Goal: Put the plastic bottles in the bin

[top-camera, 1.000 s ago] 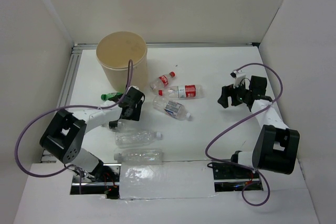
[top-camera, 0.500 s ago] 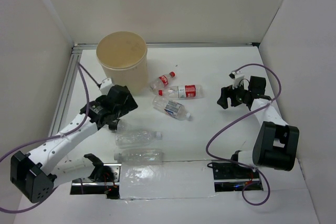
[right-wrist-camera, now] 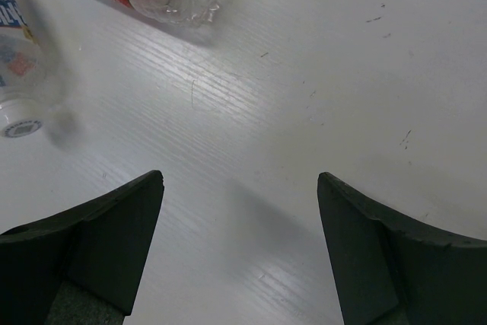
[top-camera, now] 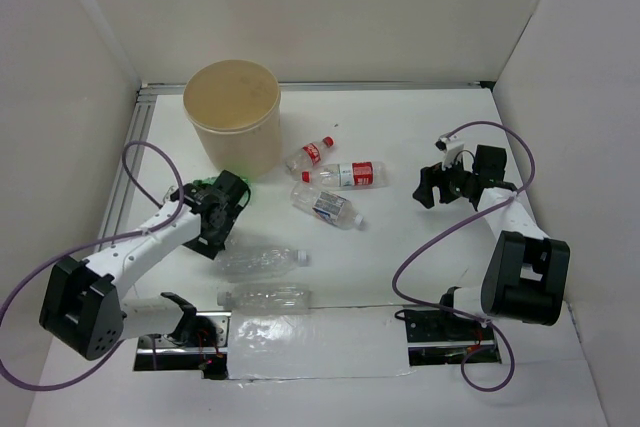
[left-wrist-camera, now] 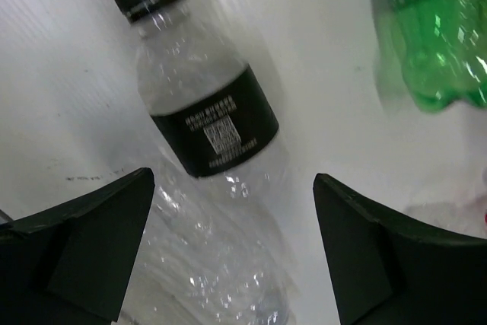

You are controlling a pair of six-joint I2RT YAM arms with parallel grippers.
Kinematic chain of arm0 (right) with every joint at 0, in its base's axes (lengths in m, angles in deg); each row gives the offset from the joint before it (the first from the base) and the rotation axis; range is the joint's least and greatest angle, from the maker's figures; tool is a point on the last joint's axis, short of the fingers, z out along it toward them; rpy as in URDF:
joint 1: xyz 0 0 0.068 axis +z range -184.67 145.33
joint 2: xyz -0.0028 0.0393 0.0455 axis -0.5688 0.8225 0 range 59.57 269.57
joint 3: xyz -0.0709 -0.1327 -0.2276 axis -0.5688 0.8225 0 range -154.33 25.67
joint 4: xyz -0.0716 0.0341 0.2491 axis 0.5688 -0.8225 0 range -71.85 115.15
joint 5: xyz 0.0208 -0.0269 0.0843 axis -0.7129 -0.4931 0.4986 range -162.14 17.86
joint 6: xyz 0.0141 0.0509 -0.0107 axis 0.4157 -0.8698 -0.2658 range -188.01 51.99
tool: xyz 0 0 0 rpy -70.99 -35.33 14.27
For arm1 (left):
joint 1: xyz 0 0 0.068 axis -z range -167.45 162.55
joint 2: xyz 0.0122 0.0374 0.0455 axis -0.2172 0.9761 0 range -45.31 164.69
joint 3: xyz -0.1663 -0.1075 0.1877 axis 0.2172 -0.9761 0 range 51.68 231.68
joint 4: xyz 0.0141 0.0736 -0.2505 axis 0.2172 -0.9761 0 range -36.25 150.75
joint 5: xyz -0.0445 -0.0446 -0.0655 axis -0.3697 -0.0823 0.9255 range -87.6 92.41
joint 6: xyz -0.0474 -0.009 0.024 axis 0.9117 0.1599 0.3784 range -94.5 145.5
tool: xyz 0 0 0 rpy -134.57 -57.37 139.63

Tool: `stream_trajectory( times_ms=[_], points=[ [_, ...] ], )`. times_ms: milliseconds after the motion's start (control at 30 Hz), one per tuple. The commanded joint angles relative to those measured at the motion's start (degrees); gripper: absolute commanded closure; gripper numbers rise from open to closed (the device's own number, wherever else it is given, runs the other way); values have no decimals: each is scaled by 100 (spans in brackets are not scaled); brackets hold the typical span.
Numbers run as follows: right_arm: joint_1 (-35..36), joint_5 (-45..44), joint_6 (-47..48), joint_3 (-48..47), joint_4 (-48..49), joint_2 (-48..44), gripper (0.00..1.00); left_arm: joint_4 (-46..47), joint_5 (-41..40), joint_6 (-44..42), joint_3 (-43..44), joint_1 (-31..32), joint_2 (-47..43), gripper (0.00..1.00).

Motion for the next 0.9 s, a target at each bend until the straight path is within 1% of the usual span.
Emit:
stream_trajectory(
  times_ms=[0,100,267,333,367,400,467,500,567,600,633,667,700,733,767,800,833,867],
  points=[
    [-35,133,121,-31,53,18,12,315,-240,330,-360,-458,71,1],
    [-35,133,174,-83,-9,18,12,676,-47,120,-659,-792,141,1],
    [-35,133,226,-83,-61,18,12,1212,156,-170,-976,-1092,290,1],
    [-35,133,226,-135,-62,71,12,1405,217,-249,-976,-1163,422,6],
    [-35,133,226,-136,-62,71,12,1459,217,-346,-976,-1163,423,18],
    [-35,133,226,-136,-62,71,12,1520,217,-408,-976,-1215,484,28],
    [-35,202,306,-189,-167,71,13,1582,270,-601,-907,-1216,484,42],
    [-35,264,401,-189,-167,71,13,1582,270,-680,-906,-1216,484,58],
    [-35,396,691,-258,-430,123,15,1434,270,-942,-661,-1216,231,73],
    [-35,649,858,-337,-561,123,19,1337,270,-1040,-555,-1129,90,83],
    [-35,773,1016,-390,-824,123,22,1223,192,-1128,-441,-945,-59,86],
    [-35,896,1287,-469,-940,123,25,1126,78,-1346,-318,-822,-408,88],
    [-35,1010,1412,-470,-1028,123,28,1056,16,-1470,-56,-673,-586,88],
    [-35,1203,1509,-557,-1089,123,31,1003,15,-1654,77,-427,-753,94],
    [-35,1205,1579,-636,-1090,184,31,1002,15,-1848,200,-321,-911,94],
    [52,1266,1580,-689,-1090,185,31,1002,85,-2215,471,-224,-1174,98],
    [140,1319,1632,-690,-1090,237,31,1072,85,-2384,596,-23,-1281,99],
    [202,1319,1633,-777,-1020,325,31,1142,85,-2742,832,58,-1439,100]
  ],
)
